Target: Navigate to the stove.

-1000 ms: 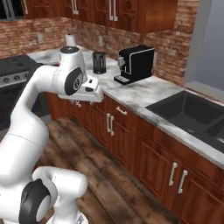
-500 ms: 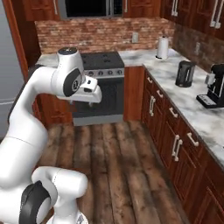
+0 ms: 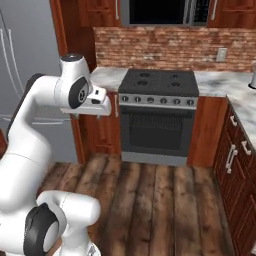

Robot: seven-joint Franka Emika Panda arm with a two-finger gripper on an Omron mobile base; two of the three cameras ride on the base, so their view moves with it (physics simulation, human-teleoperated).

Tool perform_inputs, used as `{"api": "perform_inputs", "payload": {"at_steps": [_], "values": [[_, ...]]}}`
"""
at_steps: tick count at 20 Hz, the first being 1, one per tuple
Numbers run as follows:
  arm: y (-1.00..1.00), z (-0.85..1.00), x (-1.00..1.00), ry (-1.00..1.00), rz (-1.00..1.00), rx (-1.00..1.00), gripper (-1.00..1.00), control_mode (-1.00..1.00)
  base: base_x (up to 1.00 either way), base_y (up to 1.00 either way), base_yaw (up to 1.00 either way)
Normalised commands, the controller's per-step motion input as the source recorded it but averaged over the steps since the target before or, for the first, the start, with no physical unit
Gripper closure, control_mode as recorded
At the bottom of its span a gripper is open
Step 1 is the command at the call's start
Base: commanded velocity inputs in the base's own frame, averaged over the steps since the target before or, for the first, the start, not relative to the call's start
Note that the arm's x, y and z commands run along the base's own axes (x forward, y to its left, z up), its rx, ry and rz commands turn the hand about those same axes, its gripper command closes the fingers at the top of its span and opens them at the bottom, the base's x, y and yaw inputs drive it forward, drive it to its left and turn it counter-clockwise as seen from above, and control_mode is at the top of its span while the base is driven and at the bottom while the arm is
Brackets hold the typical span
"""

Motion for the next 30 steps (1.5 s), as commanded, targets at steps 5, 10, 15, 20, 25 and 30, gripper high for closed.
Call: {"api": "perform_inputs", "payload": {"at_steps": [5, 10, 15, 20, 25, 30], "values": [[0.00, 0.00, 0.00, 0.00, 0.00, 0.00, -1.00, 1.00, 1.00, -0.38, 0.18], [0.00, 0.00, 0.00, 0.00, 0.00, 0.00, -1.00, 1.00, 1.00, -0.33, 0.04], [0.00, 0.00, 0.00, 0.00, 0.00, 0.00, -1.00, 1.00, 1.00, -0.37, 0.01], [0.00, 0.00, 0.00, 0.00, 0.00, 0.00, -1.00, 1.00, 0.96, -0.42, 0.00], [0.00, 0.00, 0.00, 0.00, 0.00, 0.00, -1.00, 1.00, 0.89, -0.48, 0.00], [0.00, 0.00, 0.00, 0.00, 0.00, 0.00, -1.00, 1.00, 0.72, -0.58, 0.04]]}}
